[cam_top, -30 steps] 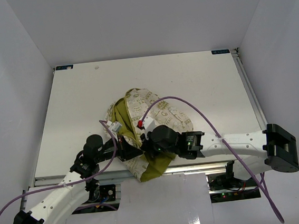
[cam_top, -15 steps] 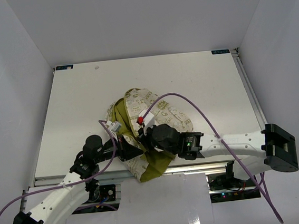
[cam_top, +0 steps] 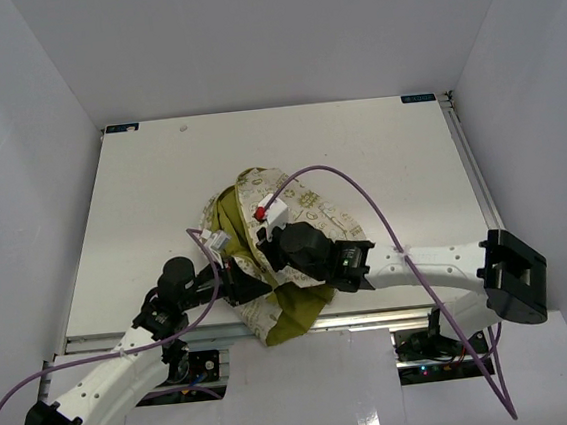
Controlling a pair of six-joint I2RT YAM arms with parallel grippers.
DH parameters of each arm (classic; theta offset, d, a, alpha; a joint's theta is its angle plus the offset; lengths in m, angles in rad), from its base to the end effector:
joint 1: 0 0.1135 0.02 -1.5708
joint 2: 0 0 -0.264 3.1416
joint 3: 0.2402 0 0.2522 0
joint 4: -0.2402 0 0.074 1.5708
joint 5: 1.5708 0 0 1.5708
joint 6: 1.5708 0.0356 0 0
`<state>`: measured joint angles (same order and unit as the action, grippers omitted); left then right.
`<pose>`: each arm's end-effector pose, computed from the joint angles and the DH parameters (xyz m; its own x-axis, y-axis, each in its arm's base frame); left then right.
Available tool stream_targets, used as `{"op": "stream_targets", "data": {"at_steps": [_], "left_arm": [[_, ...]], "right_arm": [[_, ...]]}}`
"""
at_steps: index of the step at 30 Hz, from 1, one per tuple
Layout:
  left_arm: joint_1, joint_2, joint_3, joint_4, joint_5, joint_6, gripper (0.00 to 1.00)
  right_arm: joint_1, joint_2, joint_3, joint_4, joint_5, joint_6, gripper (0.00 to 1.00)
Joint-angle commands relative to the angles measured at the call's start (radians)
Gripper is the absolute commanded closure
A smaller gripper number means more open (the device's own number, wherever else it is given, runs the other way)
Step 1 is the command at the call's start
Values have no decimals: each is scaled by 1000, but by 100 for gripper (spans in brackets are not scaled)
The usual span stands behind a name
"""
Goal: Zip up the jacket
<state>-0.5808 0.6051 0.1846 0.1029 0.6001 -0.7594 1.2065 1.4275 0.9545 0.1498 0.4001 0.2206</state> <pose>0.1137 -0.0987 0.1862 -0.8099 -0.1481 -0.5676 0.4740 0.4049 -0.7820 0.1302 0.3024 0.2827 -0.2699 -0.1422 -0.9523 -0.6865 0.7219 0.0868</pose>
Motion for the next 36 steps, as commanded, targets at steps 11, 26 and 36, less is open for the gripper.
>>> {"op": "stream_targets", "data": {"at_steps": [11, 26, 36], "left_arm": [[-2, 13, 157, -429, -658, -257, 30], [41, 352, 183, -317, -942, -308, 25], [200, 749, 360, 271, -862, 137, 51]], "right_arm": [[-316, 40, -23, -93, -213, 84, 57], [-414, 104, -123, 5, -258, 158, 54], [-390, 75, -372, 318, -305, 299, 55]]}}
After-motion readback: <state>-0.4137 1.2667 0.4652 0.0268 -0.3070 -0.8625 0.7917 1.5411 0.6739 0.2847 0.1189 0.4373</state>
